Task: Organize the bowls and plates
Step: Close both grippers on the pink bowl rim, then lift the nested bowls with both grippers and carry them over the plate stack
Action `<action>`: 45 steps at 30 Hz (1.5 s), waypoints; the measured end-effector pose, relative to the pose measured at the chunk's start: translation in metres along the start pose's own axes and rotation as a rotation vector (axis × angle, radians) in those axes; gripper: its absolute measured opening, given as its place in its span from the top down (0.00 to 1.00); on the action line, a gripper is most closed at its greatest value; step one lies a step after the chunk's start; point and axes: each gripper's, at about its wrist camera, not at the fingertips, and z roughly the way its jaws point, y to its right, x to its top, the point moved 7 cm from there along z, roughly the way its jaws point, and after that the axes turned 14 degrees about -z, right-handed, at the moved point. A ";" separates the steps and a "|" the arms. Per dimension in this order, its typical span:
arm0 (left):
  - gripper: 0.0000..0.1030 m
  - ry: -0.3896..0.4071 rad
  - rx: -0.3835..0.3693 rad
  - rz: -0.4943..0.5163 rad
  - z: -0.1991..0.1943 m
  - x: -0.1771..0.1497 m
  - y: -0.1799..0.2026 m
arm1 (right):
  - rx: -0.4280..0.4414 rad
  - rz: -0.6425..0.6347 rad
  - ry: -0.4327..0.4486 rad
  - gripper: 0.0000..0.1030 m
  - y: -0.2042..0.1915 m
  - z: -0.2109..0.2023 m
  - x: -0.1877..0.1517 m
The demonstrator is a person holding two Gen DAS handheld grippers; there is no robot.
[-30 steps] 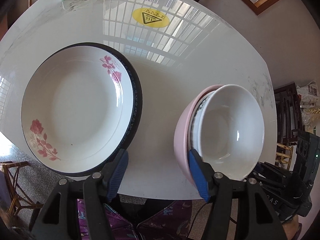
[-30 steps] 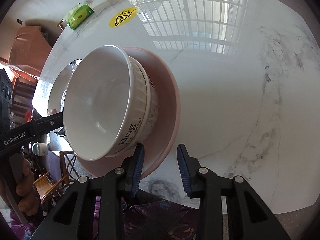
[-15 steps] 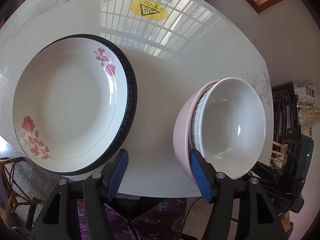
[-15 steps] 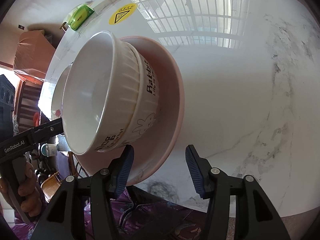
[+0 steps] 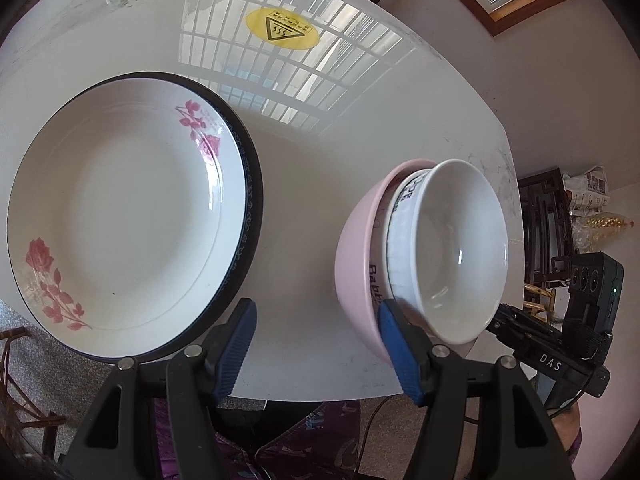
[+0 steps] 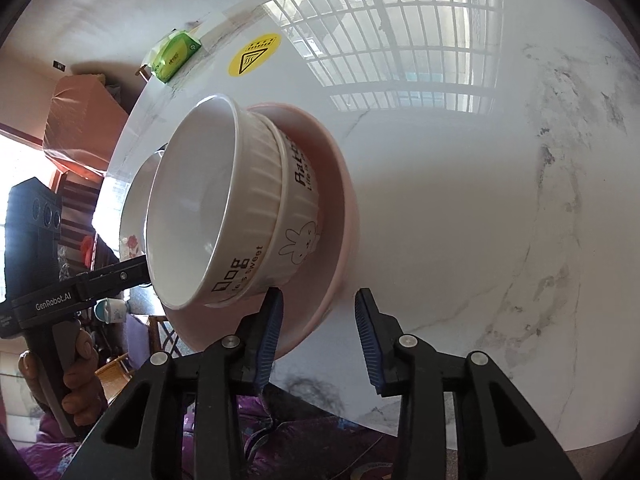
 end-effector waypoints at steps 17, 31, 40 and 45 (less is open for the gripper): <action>0.85 -0.024 -0.042 0.027 0.014 0.006 0.024 | -0.015 -0.075 -0.007 0.82 0.005 0.004 0.018; 0.87 0.037 -0.102 0.058 0.011 0.002 0.025 | 0.006 -0.084 0.021 0.80 0.007 0.002 0.014; 0.88 0.057 -0.098 0.083 0.006 -0.002 0.025 | 0.016 -0.071 0.043 0.79 0.003 -0.002 0.011; 0.87 0.078 -0.107 0.085 0.000 -0.001 0.027 | 0.031 -0.073 0.044 0.79 -0.004 -0.004 0.010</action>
